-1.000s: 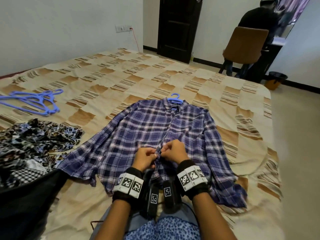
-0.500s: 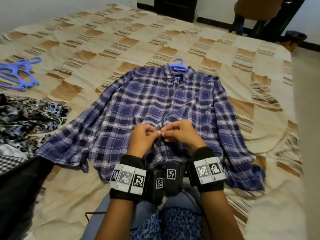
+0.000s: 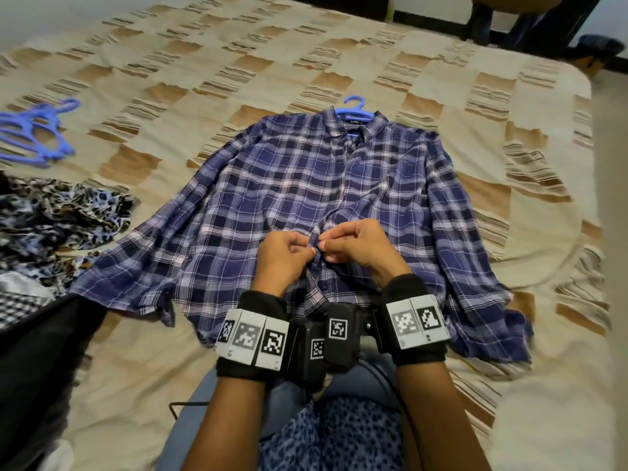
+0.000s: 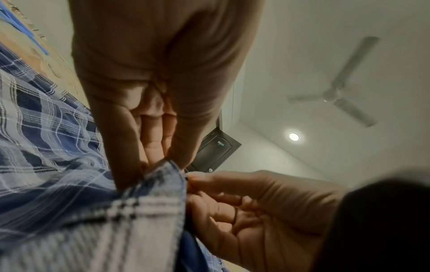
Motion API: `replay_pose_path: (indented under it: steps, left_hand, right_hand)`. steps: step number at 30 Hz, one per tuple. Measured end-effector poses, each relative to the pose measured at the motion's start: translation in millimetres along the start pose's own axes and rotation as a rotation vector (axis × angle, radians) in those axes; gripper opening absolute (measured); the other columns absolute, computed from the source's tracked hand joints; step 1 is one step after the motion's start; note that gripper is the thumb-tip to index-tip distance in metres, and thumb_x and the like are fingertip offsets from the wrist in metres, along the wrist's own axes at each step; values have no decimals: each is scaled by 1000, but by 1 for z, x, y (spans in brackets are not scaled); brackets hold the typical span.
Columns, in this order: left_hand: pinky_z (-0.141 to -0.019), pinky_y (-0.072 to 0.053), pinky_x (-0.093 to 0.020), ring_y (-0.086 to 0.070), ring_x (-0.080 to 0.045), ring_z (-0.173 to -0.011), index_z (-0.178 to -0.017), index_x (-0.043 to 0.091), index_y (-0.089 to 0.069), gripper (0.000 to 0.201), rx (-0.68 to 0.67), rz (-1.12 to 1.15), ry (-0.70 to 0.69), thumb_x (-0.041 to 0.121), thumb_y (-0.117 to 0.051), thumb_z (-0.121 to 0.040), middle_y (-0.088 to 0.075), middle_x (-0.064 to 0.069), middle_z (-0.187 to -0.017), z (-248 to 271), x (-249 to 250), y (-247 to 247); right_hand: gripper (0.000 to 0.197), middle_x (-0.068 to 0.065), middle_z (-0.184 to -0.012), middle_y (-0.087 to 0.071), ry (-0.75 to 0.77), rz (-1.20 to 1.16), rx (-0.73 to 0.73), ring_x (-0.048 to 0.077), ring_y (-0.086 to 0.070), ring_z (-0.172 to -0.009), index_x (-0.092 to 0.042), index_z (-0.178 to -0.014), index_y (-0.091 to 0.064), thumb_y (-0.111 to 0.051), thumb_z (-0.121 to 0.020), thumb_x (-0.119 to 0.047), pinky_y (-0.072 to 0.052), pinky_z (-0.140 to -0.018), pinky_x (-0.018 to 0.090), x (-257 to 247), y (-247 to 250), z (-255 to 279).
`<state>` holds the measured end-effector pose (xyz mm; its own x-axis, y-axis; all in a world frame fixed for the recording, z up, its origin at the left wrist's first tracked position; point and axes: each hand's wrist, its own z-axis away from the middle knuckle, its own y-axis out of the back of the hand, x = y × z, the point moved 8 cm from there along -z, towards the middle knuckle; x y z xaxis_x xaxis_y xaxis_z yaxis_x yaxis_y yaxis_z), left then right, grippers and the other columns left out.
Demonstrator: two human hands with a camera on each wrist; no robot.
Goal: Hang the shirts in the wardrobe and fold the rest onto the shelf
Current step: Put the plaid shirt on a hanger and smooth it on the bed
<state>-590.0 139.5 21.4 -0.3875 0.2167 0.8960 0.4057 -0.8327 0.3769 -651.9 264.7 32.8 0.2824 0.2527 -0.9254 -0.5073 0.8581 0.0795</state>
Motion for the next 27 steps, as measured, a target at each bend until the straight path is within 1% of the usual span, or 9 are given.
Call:
replay_pose_path:
  steps: [4,8,10,12,15,19,21,24,27]
  left_hand:
    - [-86,-54,-45,-65,-24,-77,-84,13,-68,10,-8,22,4,6,-72,-77,-67,-6,-71,-2,-1,-1]
    - [-87,-53,-50,-68,-32,-85,-90,8,-70,12,-44,57,9,5,-70,-79,-71,-14,-81,-3,-2,-3]
    - [-87,-53,-50,-68,-31,-84,-93,5,-70,14,-57,57,12,5,-70,-79,-71,-14,-82,-3,-2,-4]
    - [-87,-53,-48,-66,-27,-80,-89,5,-69,10,-53,58,8,4,-70,-80,-70,-13,-81,-2,0,-3]
    - [-87,-53,-45,-65,-24,-81,-95,2,-68,15,-56,68,0,5,-70,-80,-70,-14,-85,-1,0,-2]
    - [-86,-54,-41,-63,-22,-82,-97,4,-68,14,-62,70,0,6,-67,-83,-69,-15,-89,1,2,-1]
    - [-78,-57,-37,-63,-20,-74,-98,2,-67,13,-95,77,13,2,-60,-87,-68,-13,-84,2,3,-3]
    - [-54,-55,-19,-60,-4,-51,-90,4,-60,22,-136,152,43,-9,-43,-93,-61,-4,-70,6,6,-5]
    - [-49,-53,-15,-57,-1,-44,-88,4,-60,25,-107,184,42,-11,-40,-93,-59,-5,-68,7,7,-2]
  right_hand:
    - [7,12,-71,-64,0,3,7,16,-61,-60,4,-80,-66,-68,-77,10,-56,-58,18,0,0,-1]
    - [8,11,-69,-64,0,-5,22,12,-61,-55,1,-77,-66,-69,-77,9,-55,-58,18,1,1,-3]
    - [9,10,-69,-64,5,-7,7,10,-61,-53,1,-76,-65,-68,-77,10,-55,-57,17,0,0,-3]
    - [10,10,-69,-63,13,-6,-12,9,-61,-52,1,-76,-65,-68,-77,10,-55,-56,16,-1,-1,-2]
    - [9,10,-68,-64,26,6,-7,8,-61,-51,2,-77,-66,-68,-77,10,-54,-56,15,-2,-1,-1]
    - [9,9,-70,-65,74,86,51,12,-62,-60,-1,-77,-68,-71,-76,7,-55,-60,17,-3,0,-5]
    - [9,9,-74,-67,101,121,84,17,-63,-67,-4,-78,-70,-71,-77,5,-56,-66,21,-2,1,-7]
    - [11,11,-80,-70,146,188,135,20,-65,-76,-8,-80,-72,-72,-77,2,-56,-78,33,-4,5,-7]
    - [13,15,-84,-71,168,221,129,25,-67,-80,-11,-79,-73,-73,-76,2,-56,-84,39,-7,4,-6]
